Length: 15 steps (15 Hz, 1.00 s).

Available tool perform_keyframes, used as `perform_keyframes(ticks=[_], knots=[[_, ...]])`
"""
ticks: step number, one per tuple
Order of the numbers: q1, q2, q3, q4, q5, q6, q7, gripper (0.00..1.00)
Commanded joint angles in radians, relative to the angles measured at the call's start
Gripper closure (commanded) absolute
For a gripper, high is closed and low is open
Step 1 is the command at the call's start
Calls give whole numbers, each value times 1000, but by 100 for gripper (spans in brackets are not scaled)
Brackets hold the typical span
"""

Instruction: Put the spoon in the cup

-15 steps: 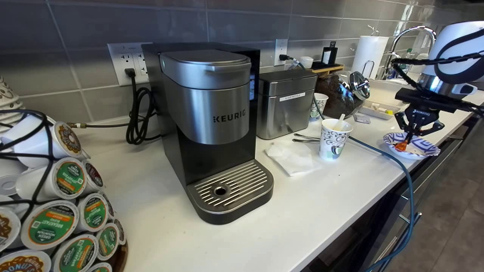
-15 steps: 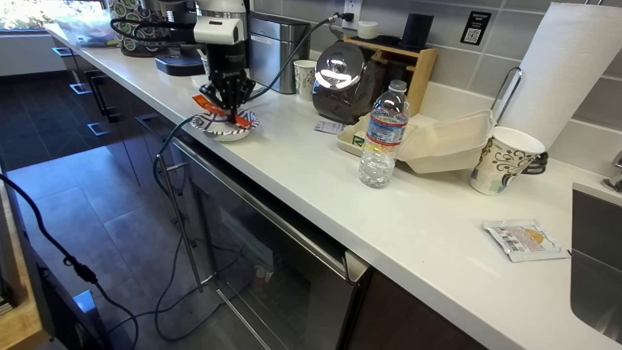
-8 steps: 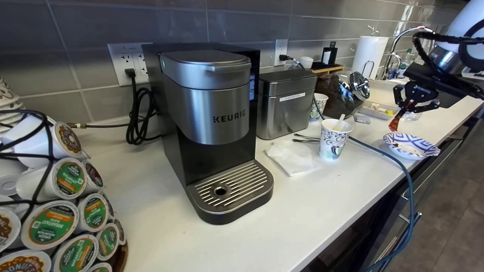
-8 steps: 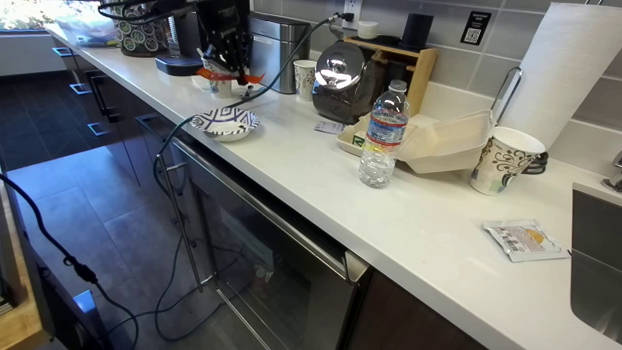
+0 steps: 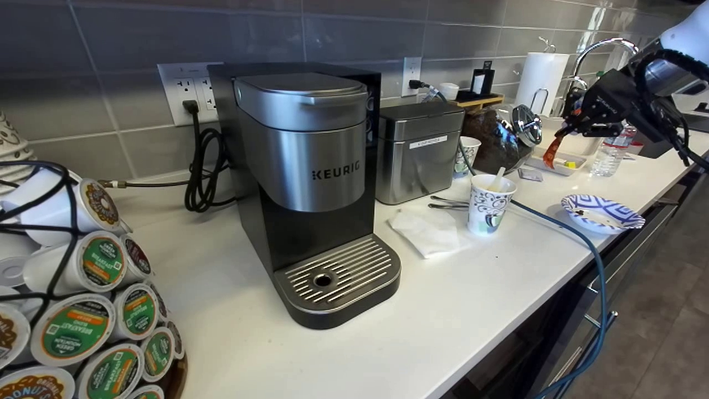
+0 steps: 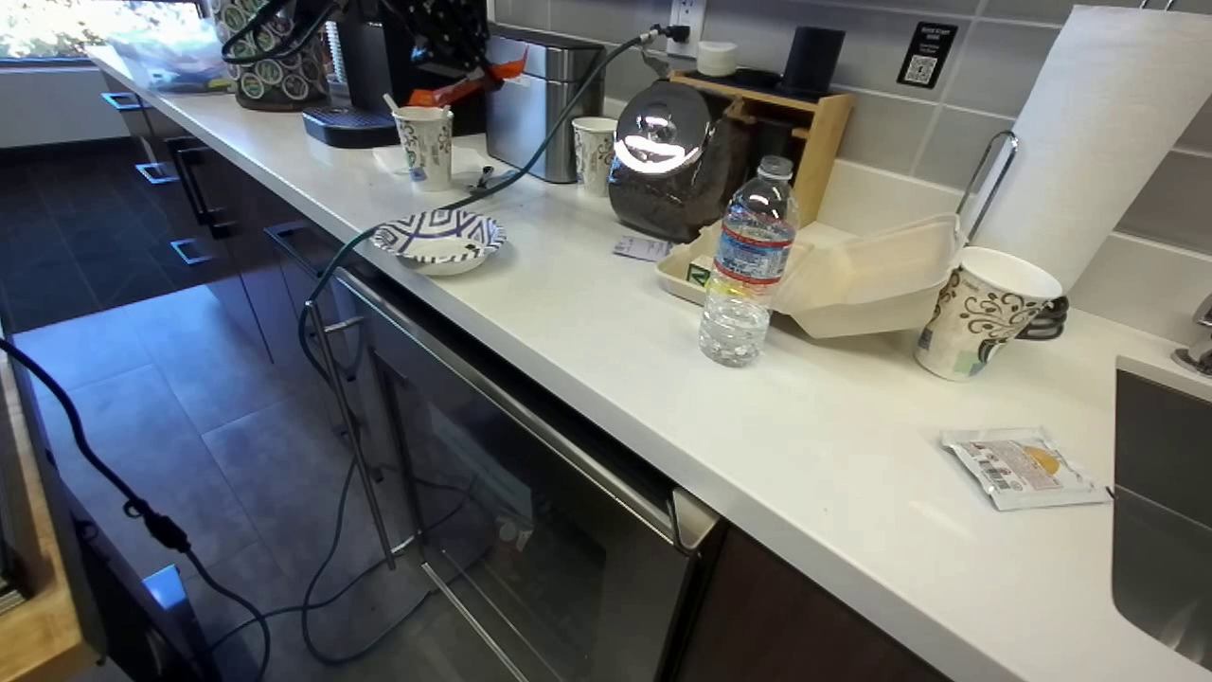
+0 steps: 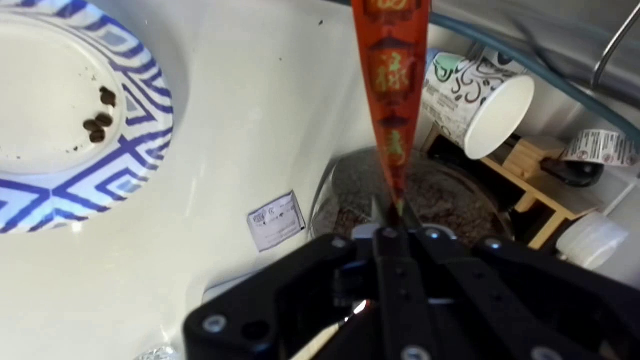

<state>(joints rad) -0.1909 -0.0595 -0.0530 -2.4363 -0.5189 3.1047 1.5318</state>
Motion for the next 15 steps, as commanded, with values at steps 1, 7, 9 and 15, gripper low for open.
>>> perform_keyframes(ticks=[1,7,9,15], knots=[[-13,-1,0,2,-8,3,1,99],[-50,-28,73,76,-349,79,114,100],[-45,-23,109,104,-435,109,123,100],[-39,56,205,173,-614,150,116,100]])
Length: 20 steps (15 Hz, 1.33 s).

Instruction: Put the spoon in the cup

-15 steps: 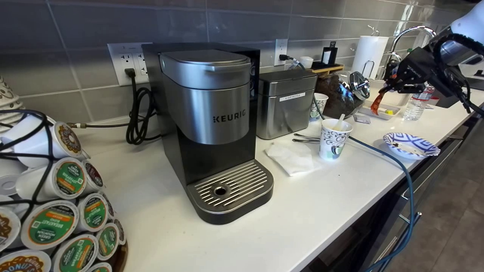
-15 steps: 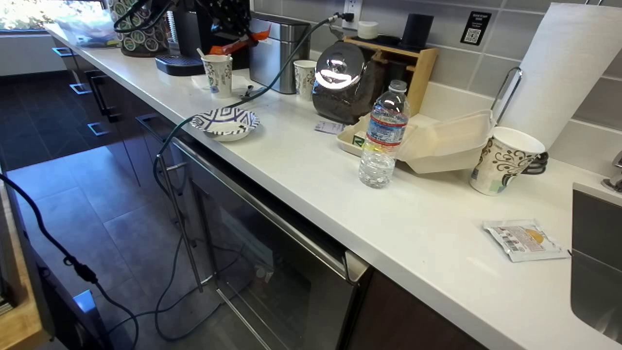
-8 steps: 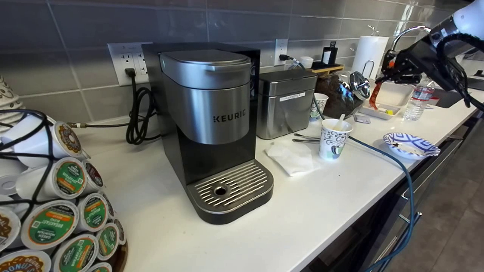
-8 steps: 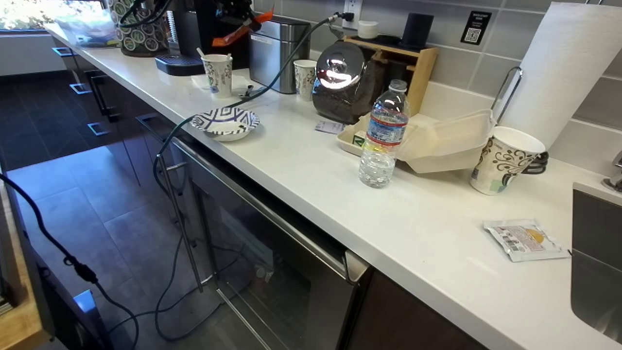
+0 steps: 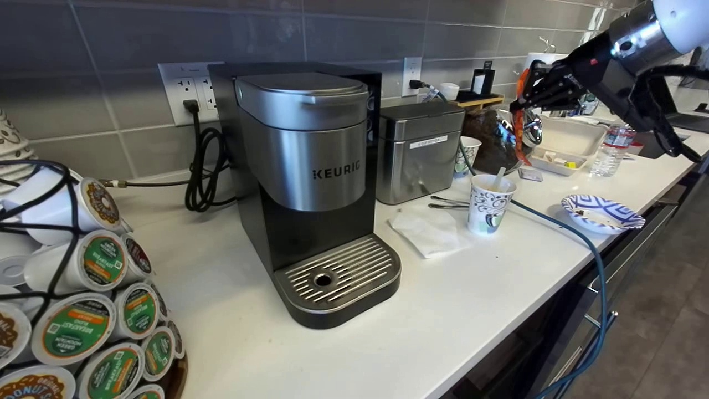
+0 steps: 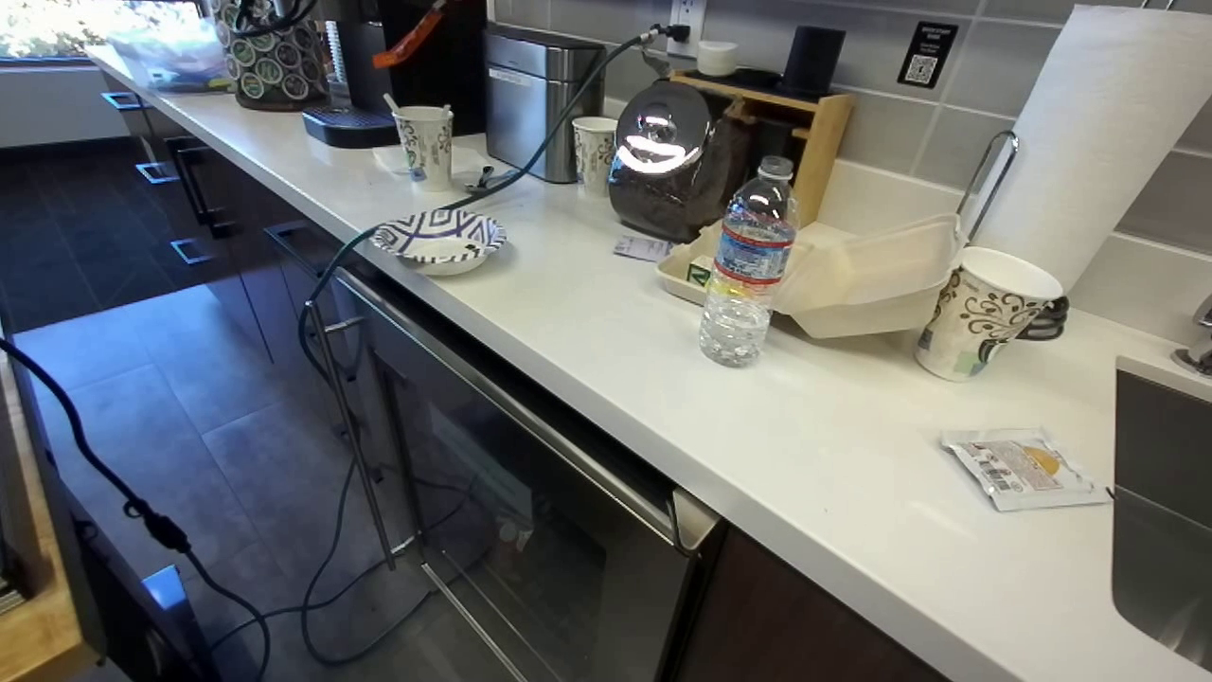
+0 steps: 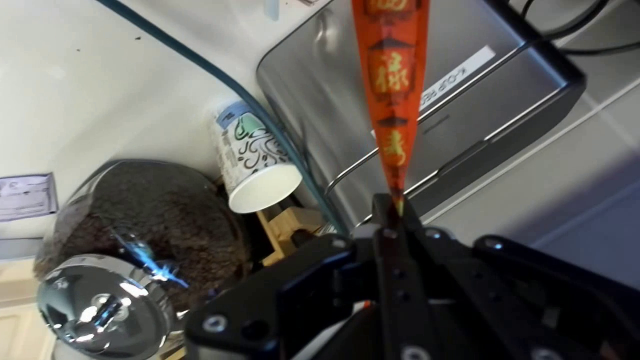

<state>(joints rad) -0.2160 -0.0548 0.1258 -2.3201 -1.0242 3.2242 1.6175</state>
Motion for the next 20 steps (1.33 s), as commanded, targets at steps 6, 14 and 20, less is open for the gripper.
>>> perform_keyframes(ticks=[6,14,20], knots=[[3,120,23,257,-394,-11,150,100],[31,251,38,348,-779,-101,489,100],[11,321,81,348,-1015,-159,783,100]])
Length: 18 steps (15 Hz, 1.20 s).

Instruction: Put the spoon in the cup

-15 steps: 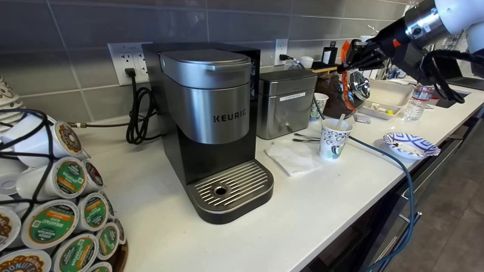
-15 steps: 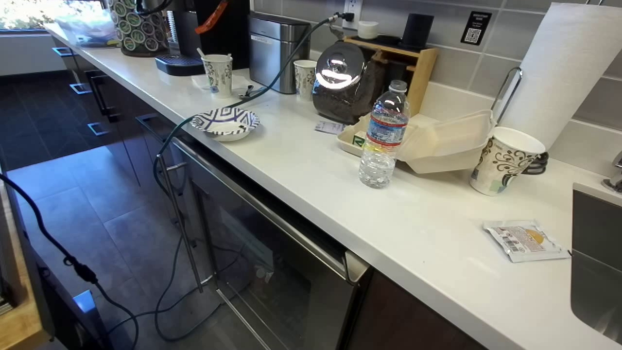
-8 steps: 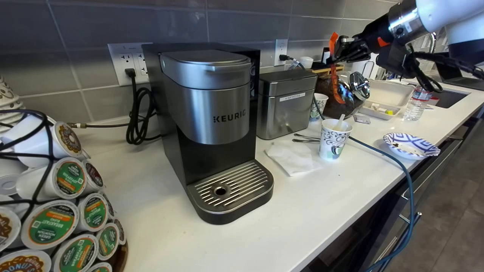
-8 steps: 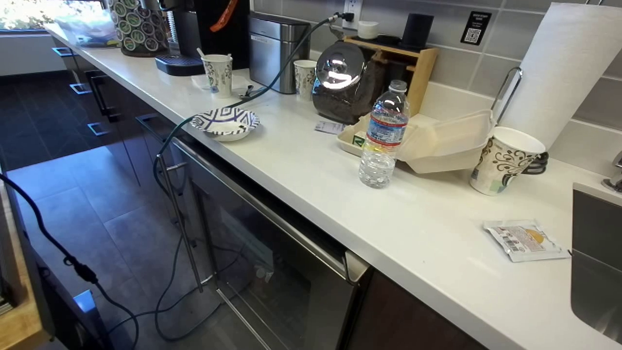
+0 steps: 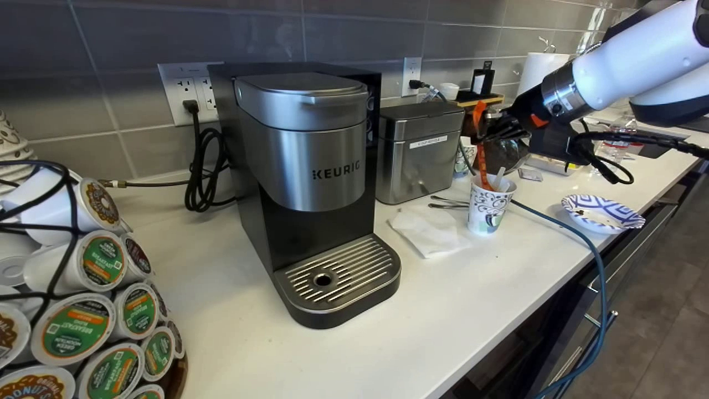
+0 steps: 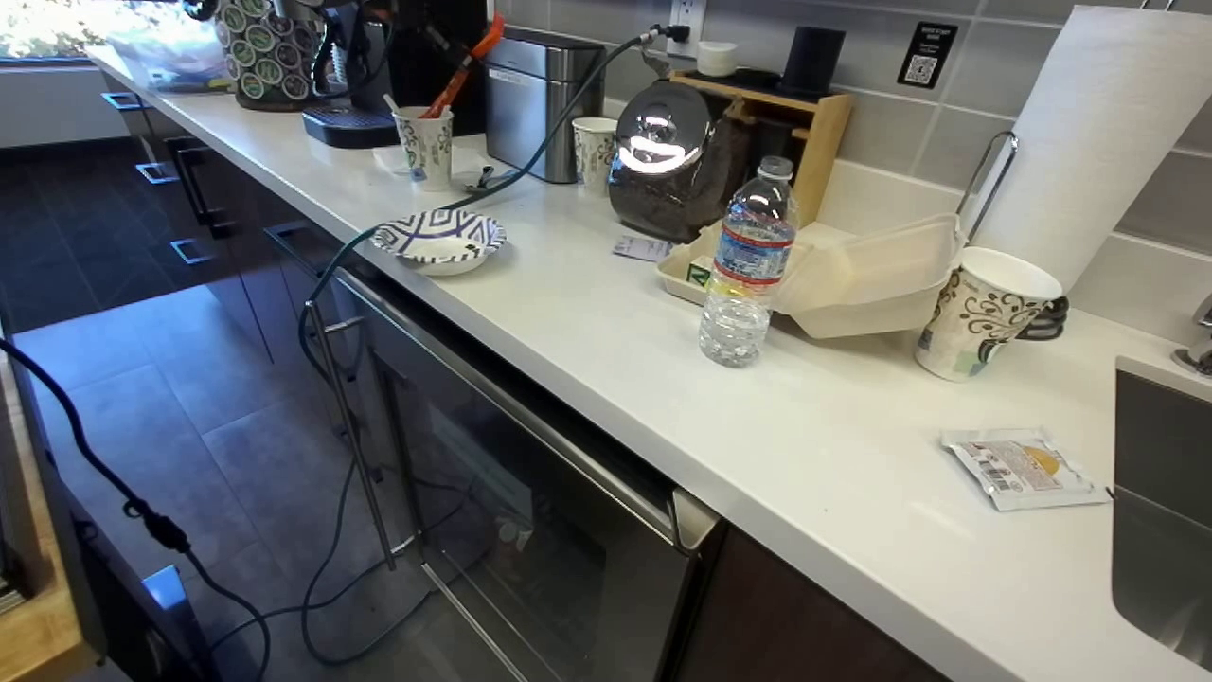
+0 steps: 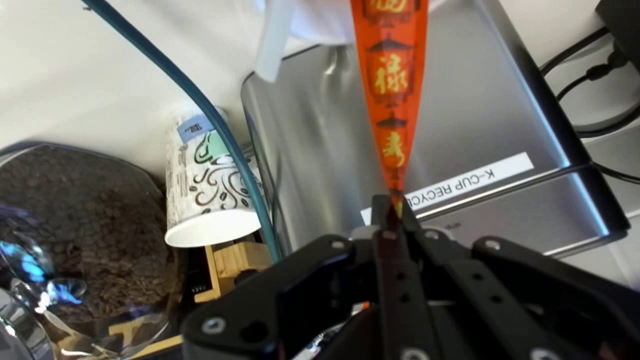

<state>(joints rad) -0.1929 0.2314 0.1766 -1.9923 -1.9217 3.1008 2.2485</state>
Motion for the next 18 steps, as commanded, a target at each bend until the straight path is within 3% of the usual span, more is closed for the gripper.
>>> perform_keyframes(ticks=[1,2,4,10,13,16,17,18], knots=[[-17,39,38,17,-146,-44,189,100],[-21,38,45,12,-171,-49,225,74],[-29,26,58,0,-208,-47,287,67],[-68,-88,71,-31,-210,67,387,22],[-100,-167,58,-33,-177,184,424,0],[-126,-202,-5,-70,-120,344,433,0],[-63,-215,-109,-121,38,386,279,0],[-126,-211,-53,-92,-117,415,461,0]])
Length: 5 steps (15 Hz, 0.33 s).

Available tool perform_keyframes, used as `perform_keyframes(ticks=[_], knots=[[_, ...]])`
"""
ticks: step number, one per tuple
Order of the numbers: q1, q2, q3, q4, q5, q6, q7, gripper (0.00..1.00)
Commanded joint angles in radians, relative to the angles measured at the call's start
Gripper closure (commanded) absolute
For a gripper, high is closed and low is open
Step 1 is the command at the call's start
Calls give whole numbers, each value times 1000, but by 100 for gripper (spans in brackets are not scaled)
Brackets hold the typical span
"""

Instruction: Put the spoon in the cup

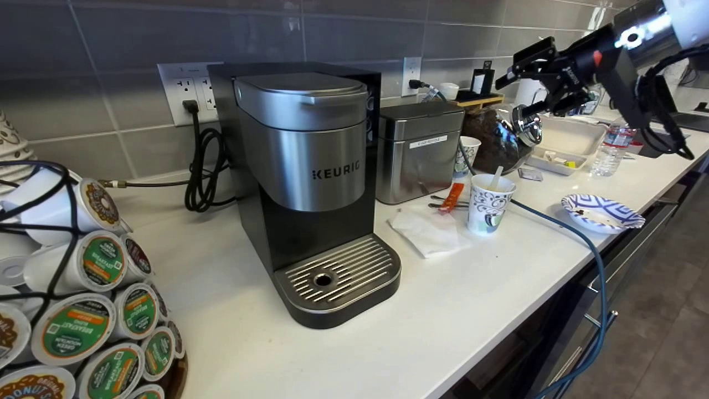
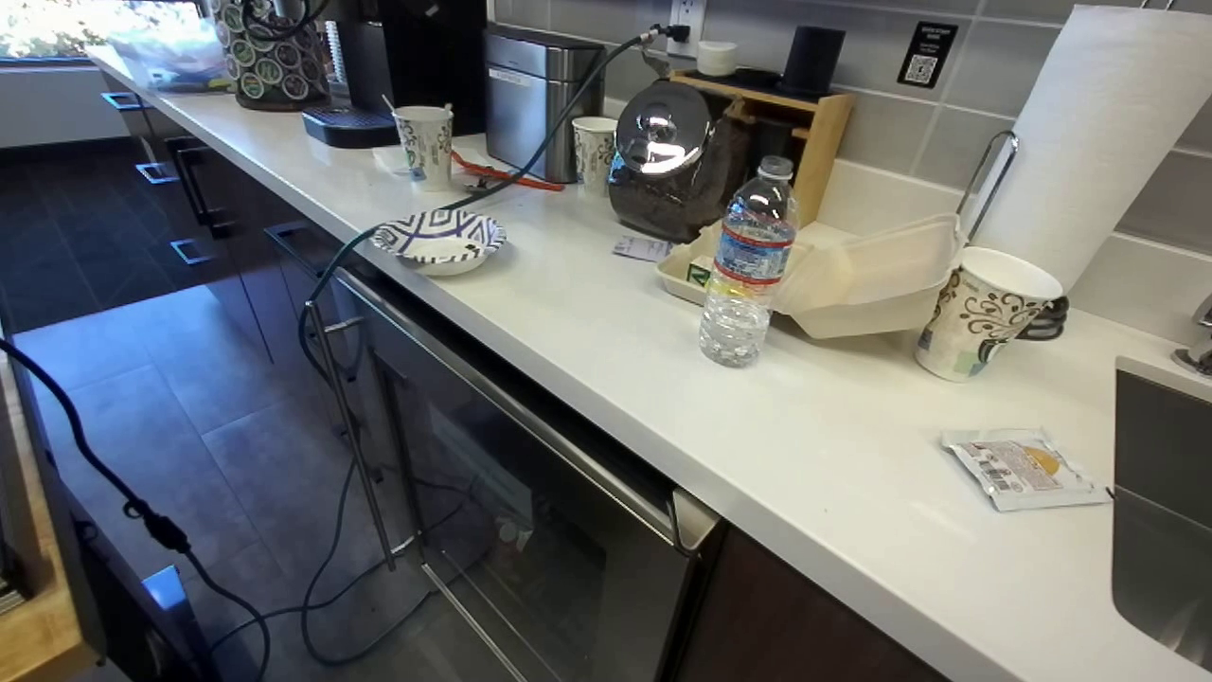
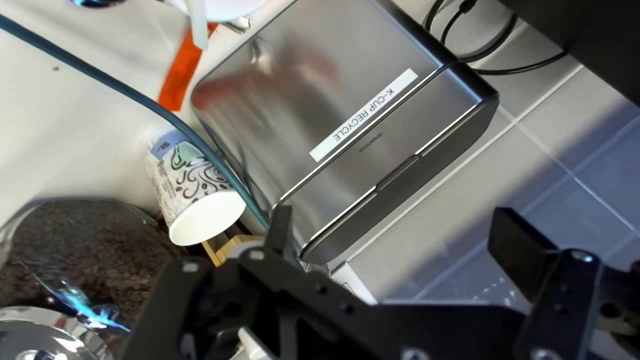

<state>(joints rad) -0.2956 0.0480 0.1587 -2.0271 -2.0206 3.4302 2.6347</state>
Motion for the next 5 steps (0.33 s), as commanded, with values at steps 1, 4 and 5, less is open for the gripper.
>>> perform_keyframes(ticks=[1,4,5], knots=[[-21,-25,-61,-65,-22,129,78,0],[-23,-7,-71,-46,-22,147,56,0],[-25,-6,-78,-48,-35,163,74,0]])
